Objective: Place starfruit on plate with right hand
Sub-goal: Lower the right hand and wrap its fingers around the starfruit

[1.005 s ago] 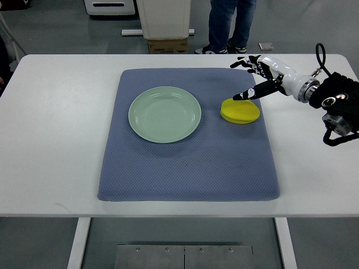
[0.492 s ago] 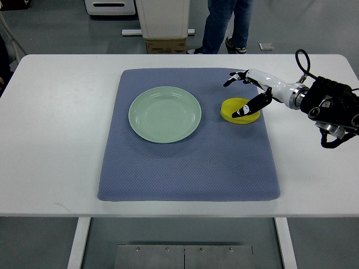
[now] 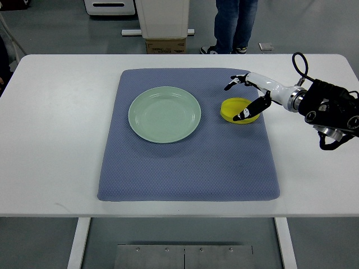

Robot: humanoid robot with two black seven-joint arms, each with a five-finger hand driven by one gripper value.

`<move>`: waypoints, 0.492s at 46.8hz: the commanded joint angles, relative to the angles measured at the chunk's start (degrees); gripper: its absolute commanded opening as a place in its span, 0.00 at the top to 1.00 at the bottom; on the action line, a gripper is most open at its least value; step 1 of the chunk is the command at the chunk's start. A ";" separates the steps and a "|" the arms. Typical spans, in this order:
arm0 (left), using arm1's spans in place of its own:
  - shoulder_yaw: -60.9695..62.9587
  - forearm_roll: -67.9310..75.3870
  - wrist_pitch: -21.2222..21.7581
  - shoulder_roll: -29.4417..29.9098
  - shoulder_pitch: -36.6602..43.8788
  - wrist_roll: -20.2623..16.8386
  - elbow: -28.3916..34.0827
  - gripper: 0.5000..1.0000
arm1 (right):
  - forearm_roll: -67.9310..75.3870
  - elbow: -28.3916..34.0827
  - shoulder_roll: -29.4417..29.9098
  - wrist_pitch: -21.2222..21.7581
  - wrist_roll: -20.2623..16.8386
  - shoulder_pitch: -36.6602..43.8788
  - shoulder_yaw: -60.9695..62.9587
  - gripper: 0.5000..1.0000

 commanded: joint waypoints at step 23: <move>0.00 0.00 0.01 0.00 0.00 -0.06 0.00 0.00 | 0.31 -0.38 0.00 -1.40 0.00 -0.62 -1.65 0.04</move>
